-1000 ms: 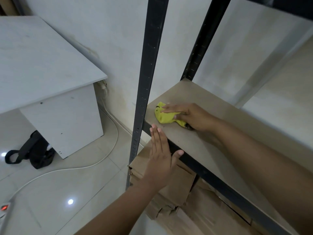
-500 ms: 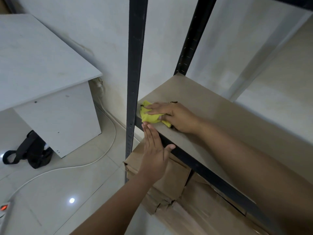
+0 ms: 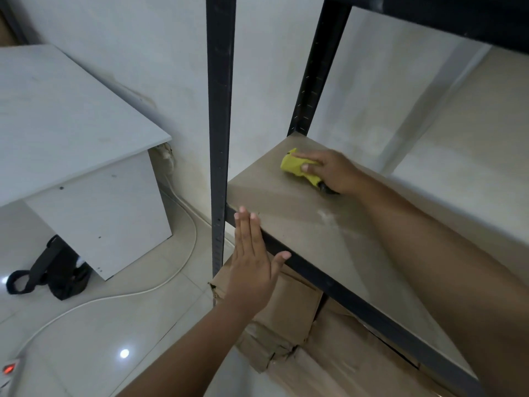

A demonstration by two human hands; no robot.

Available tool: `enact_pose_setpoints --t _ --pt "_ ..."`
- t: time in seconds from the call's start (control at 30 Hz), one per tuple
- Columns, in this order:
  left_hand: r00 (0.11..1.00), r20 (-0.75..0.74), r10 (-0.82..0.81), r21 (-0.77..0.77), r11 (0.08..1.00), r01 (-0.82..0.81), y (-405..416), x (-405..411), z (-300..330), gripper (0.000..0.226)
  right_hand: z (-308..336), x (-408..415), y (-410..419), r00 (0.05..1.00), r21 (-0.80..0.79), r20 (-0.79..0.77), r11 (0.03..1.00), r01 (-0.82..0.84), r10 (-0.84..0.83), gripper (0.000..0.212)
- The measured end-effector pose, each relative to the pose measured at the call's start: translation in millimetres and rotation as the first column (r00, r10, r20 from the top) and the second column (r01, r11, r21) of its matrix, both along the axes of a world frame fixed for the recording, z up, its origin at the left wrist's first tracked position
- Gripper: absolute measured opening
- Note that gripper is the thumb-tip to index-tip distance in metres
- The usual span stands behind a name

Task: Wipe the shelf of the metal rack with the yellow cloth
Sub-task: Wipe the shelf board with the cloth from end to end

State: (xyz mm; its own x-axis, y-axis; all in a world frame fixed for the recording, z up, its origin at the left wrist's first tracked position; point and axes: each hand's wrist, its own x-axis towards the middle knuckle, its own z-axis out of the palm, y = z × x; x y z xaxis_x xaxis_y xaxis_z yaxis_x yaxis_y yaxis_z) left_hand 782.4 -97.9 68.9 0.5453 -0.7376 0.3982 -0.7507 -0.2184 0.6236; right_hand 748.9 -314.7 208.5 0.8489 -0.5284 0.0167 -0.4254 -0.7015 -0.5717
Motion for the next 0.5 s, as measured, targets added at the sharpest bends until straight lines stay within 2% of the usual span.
enact_pose_setpoints --t 0.13,0.3,0.43,0.5 --pt "1.000 0.013 -0.019 0.033 0.999 0.019 -3 6 -7 0.080 -36 10 16 0.998 -0.043 0.065 0.999 0.015 -0.012 0.041" --pt "0.999 0.009 -0.038 -0.004 0.999 0.038 -4 6 -10 0.079 -37 -23 54 0.980 0.083 0.117 0.981 -0.173 0.163 0.041" --pt "1.000 0.009 -0.024 -0.009 1.000 0.024 -5 4 -9 0.080 -15 -53 55 0.962 0.282 0.014 0.922 -0.265 0.273 0.040" --pt "1.000 0.009 -0.027 0.004 1.000 0.027 -6 6 -8 0.080 3 -48 44 0.965 0.272 -0.059 0.934 -0.233 0.257 0.032"
